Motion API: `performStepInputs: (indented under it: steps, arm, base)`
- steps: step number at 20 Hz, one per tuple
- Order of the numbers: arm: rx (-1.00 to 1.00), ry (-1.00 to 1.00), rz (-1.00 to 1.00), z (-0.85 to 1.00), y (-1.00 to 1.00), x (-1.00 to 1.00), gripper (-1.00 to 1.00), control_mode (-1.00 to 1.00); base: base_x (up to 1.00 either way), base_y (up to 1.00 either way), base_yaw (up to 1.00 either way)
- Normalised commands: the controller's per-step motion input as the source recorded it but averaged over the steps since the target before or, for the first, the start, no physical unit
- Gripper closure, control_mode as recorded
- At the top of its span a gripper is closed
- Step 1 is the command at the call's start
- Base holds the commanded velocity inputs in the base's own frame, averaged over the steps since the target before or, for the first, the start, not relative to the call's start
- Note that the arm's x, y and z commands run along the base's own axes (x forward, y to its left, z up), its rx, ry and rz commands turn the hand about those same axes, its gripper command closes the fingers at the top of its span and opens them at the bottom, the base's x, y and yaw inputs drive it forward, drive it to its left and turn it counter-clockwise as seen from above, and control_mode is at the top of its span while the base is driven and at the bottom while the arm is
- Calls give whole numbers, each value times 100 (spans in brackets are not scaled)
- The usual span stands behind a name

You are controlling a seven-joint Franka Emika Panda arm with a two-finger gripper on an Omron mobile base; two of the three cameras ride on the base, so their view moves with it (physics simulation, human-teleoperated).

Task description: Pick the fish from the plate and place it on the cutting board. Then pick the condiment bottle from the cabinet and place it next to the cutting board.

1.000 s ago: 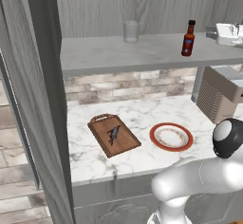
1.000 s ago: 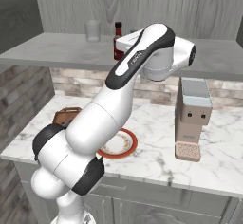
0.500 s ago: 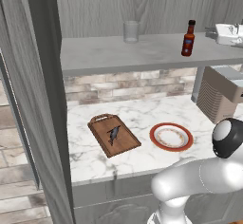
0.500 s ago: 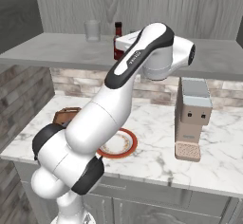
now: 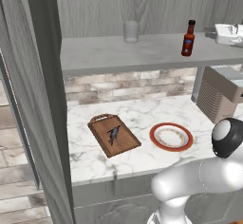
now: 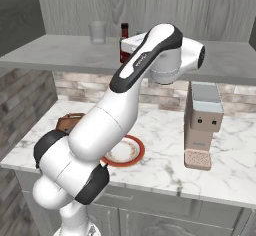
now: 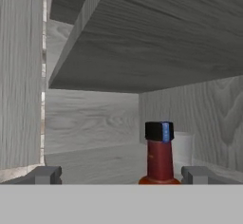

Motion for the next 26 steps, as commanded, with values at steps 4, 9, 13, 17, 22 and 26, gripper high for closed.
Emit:
performStepInputs:
  steps: [4, 9, 13, 17, 22, 26]
  arm:
    - [0, 0, 0, 0, 2, 3, -100, -100]
    - [0, 0, 0, 0, 3, 0, -100, -100]
    - [0, 0, 0, 0, 3, 0, -100, -100]
    - [0, 0, 0, 0, 4, 0, -100, -100]
    - [0, 0, 0, 0, 5, 0, -100, -100]
    - [0, 0, 0, 0, 2, 5, -100, -100]
  base:
    - [0, 0, 0]
    - [0, 0, 0]
    - [0, 0, 0]
    - [0, 0, 0]
    - [0, 0, 0]
    - [0, 0, 0]
